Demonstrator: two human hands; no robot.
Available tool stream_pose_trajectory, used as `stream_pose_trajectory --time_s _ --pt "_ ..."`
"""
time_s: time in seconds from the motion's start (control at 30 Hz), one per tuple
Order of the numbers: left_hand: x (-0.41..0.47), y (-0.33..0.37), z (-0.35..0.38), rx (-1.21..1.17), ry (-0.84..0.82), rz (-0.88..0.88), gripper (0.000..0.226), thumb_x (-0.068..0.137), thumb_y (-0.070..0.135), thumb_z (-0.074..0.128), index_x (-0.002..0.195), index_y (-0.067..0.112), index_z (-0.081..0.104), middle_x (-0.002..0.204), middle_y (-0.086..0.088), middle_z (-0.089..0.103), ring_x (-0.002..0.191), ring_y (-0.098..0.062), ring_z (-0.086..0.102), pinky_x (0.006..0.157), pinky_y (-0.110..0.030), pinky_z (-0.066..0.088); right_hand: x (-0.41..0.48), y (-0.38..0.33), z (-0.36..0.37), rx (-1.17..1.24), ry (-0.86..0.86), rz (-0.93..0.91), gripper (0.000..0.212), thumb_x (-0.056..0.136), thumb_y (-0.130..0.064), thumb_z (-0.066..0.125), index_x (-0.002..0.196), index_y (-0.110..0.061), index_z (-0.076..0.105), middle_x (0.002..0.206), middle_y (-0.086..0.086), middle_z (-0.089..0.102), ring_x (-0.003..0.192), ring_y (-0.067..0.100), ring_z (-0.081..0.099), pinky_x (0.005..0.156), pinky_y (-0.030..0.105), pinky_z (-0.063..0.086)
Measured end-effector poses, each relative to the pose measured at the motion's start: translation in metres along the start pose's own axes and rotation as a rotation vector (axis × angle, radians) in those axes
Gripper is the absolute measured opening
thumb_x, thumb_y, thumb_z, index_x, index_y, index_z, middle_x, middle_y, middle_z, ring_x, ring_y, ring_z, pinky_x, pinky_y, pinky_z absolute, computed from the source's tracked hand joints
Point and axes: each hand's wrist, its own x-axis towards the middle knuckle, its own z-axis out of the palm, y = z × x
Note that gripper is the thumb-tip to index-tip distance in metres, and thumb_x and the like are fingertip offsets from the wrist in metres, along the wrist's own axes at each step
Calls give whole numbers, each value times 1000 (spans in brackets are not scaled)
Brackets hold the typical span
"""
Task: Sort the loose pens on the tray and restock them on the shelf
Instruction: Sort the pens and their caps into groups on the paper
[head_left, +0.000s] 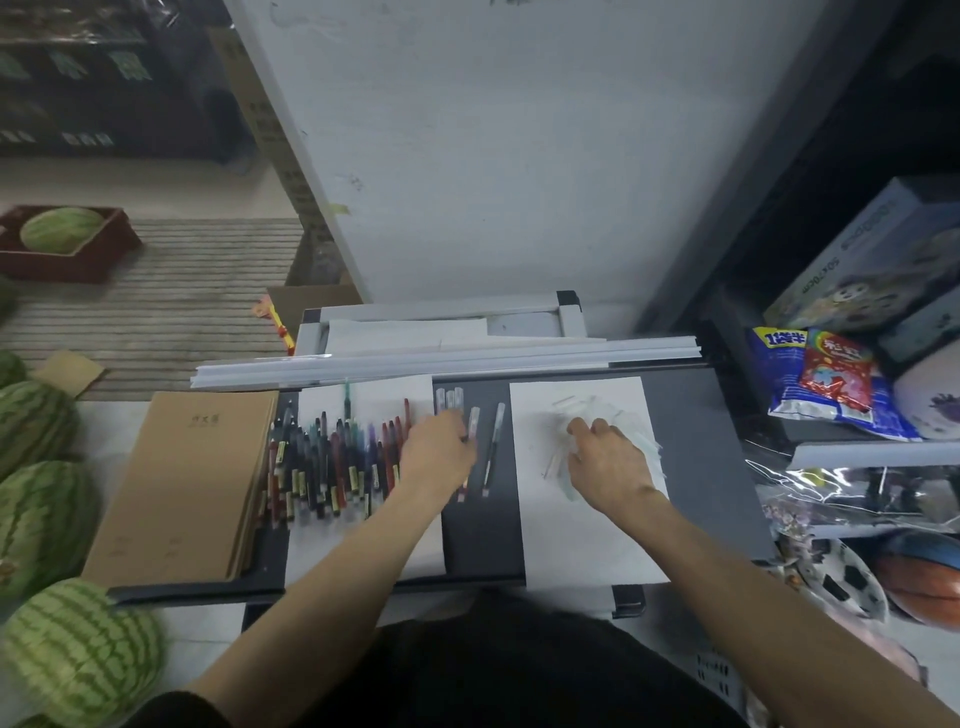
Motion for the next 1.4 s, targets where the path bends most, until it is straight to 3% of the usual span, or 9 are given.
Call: stream_pose_trajectory --time_s 0.23,0.33,0.43,0.67,0.83,1.03,1.23,1.3,1.4 --pt "-24 -81 -23 32 70 -182 11 96 19 64 103 16 56 83 0 63 73 -21 66 65 -36 58 6 -2 -2 93 23 50 29 104 -32 48 126 -15 54 110 11 64 94 33 63 74 37 49" --pt "-25 -89 -22 -4 58 -251 14 97 18 69 106 12 60 83 2 63 64 -9 58 49 -21 44 11 -2 -2 126 47 82 18 104 -24 44 108 -11 57 96 11 67 80 31 58 64 35 45" --pt "-22 -85 -19 -20 50 -284 12 96 17 70 98 9 63 79 -1 63 60 -8 55 45 -19 36 11 -2 -5 188 46 136 16 100 -18 45 100 -10 59 90 10 68 81 30 62 68 40 56" --pt "-15 -83 -25 -26 11 -365 37 88 22 83 73 15 51 72 -4 62 61 -17 61 51 -28 46 4 0 -11 376 73 203 17 97 -14 49 113 -17 55 87 6 68 78 28 66 68 39 59" --pt "-8 -85 -25 6 -40 -408 41 83 39 87 80 10 58 73 -6 67 60 -20 65 53 -29 49 -12 -6 -13 587 60 161 26 98 -13 56 118 -27 48 84 1 66 72 20 64 60 39 58" --pt "-7 -91 -19 56 -11 -382 34 91 37 77 77 10 62 69 -5 67 59 -20 65 54 -28 50 -31 -24 -13 801 17 88 32 97 -19 67 128 -30 65 91 -5 69 79 11 69 63 13 48" --pt "-21 -100 -28 31 54 -291 25 98 22 61 77 9 65 65 -4 66 55 -19 64 54 -28 54 -49 -46 -32 1010 -52 90 25 94 -20 72 117 -27 66 86 -4 76 74 10 72 73 19 52" --pt "-31 -91 -40 -28 75 -201 24 103 25 56 85 12 67 67 0 66 58 -15 64 55 -26 50 -55 -54 -46 1199 -83 98 22 94 -14 73 114 -18 64 85 2 78 72 16 72 76 28 55" --pt "-52 -69 -62 -212 50 -11 22 108 29 51 91 20 62 69 3 64 58 -13 60 56 -29 43 -62 -64 -69 1522 -141 94 18 96 -4 70 113 -3 61 93 18 78 77 25 72 74 26 56"
